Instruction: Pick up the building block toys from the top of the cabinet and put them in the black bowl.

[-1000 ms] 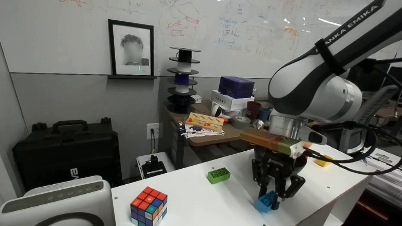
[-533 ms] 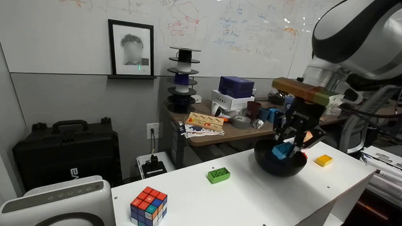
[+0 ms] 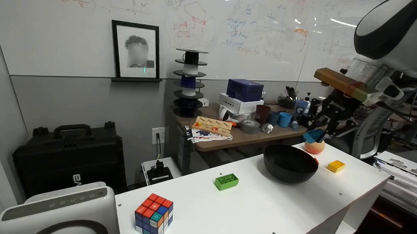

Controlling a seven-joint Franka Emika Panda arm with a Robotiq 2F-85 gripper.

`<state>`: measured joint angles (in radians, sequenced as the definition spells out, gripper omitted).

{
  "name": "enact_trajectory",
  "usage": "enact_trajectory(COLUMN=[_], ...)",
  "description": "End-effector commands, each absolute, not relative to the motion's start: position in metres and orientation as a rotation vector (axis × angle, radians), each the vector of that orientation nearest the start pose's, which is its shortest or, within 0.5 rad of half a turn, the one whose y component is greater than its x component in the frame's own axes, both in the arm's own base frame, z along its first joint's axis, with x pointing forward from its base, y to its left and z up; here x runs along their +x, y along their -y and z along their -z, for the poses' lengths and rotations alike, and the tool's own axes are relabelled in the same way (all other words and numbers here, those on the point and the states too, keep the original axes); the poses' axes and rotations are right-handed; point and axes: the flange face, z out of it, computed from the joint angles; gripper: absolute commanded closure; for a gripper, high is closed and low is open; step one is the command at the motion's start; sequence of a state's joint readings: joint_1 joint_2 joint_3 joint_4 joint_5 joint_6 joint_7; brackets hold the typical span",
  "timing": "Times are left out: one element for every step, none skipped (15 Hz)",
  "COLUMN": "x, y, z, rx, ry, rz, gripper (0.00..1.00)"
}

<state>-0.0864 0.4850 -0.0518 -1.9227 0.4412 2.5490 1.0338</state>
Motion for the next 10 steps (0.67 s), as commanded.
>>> enact_trajectory(x=[0.657,0.661,0.666,0.67,0.674,0.677,0.679,0.681,0.682,0.682], y=[0.077,0.073,0.069,0.068,0.069,0.07,0.071,0.072,0.072,0.07], z=[-0.238,-0.232,-0.224,-0.214,-0.204,-0.195,-0.187,-0.182,-0.179,-0.181], rx=[-2.085,-2.095,-2.108,-2.119,-2.133,-2.145,-2.156,-2.169,-2.184,-2.193], ry=[-1.92,-1.917,-1.916,-1.919,-1.926,-1.934,-1.937,-1.936,-1.927,-1.913], rz=[0.12,0.129,0.13,0.139,0.149,0.145,0.145,0.132,0.135,0.137], gripper=[0.86,0.86,0.86,0.86,0.86,0.86,0.85,0.36,0.36,0.29])
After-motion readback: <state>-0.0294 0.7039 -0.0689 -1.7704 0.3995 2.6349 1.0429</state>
